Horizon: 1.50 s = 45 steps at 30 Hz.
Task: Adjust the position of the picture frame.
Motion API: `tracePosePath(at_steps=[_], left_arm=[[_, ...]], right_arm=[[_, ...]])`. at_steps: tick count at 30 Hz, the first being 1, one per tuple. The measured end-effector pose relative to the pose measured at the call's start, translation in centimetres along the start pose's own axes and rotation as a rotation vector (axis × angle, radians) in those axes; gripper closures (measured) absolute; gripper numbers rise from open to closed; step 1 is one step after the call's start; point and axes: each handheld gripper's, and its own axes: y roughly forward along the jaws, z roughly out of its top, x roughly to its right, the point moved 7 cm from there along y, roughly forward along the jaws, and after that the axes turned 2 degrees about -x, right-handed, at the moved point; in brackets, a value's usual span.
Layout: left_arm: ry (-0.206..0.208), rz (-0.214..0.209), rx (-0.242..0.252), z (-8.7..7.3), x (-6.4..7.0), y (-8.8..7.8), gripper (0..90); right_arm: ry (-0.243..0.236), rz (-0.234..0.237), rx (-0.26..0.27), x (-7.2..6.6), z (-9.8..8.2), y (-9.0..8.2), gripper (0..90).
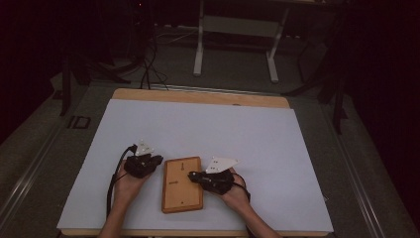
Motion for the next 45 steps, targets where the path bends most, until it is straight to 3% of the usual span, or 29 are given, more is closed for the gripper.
tracePosePath(at_steps=[4, 11, 20, 21, 23, 25, 29, 33, 36, 37, 42, 45], left_arm=[[0.011, 0.001, -0.008, 0.0, 0.1, 0.3, 84.0], [0.013, -0.005, -0.009, 0.2, 0.2, 0.7, 84.0], [0.009, -0.041, -0.006, 0.5, 0.8, 1.3, 83.7], [0.008, -0.047, -0.006, 0.5, 1.0, 1.4, 83.7], [0.010, -0.068, -0.009, 0.6, 1.4, 1.6, 83.7], [0.012, -0.058, -0.016, 0.6, 1.4, 1.7, 84.6], [-0.005, -0.077, -0.018, 0.5, 1.4, 1.7, 85.5], [-0.002, -0.084, -0.023, 0.5, 1.5, 1.7, 88.7], [0.008, -0.115, -0.026, 0.4, 1.7, 1.6, 89.5], [0.020, -0.129, -0.029, 0.4, 1.9, 1.6, 89.5], [0.094, -0.186, -0.047, 0.4, 3.1, 1.7, 89.6], [0.139, -0.250, -0.058, 0.3, 4.5, 1.7, 89.6]], right_arm=[[0.009, -0.036, -0.018, 0.7, -0.5, -0.4, 84.4], [0.053, -0.151, -0.043, 2.8, -0.9, -0.9, 84.1], [0.145, -0.270, -0.068, 4.7, -1.5, -0.8, 84.1], [0.170, -0.302, -0.070, 5.2, -1.8, -0.7, 83.9], [0.187, -0.316, -0.067, 5.4, -1.8, -0.8, 83.8], [0.198, -0.331, -0.066, 5.5, -1.7, -0.7, 83.4], [0.228, -0.370, -0.057, 5.4, -1.8, -0.6, 82.1], [0.269, -0.369, -0.062, 5.3, -1.7, -0.5, 84.2], [0.355, -0.335, -0.033, 5.8, -1.7, -0.6, 84.2], [0.365, -0.345, -0.027, 6.0, -1.8, -0.7, 84.3], [0.392, -0.364, -0.009, 6.8, -2.1, -1.4, 84.2], [0.384, -0.332, 0.000, 6.8, -2.0, -1.5, 84.2]])
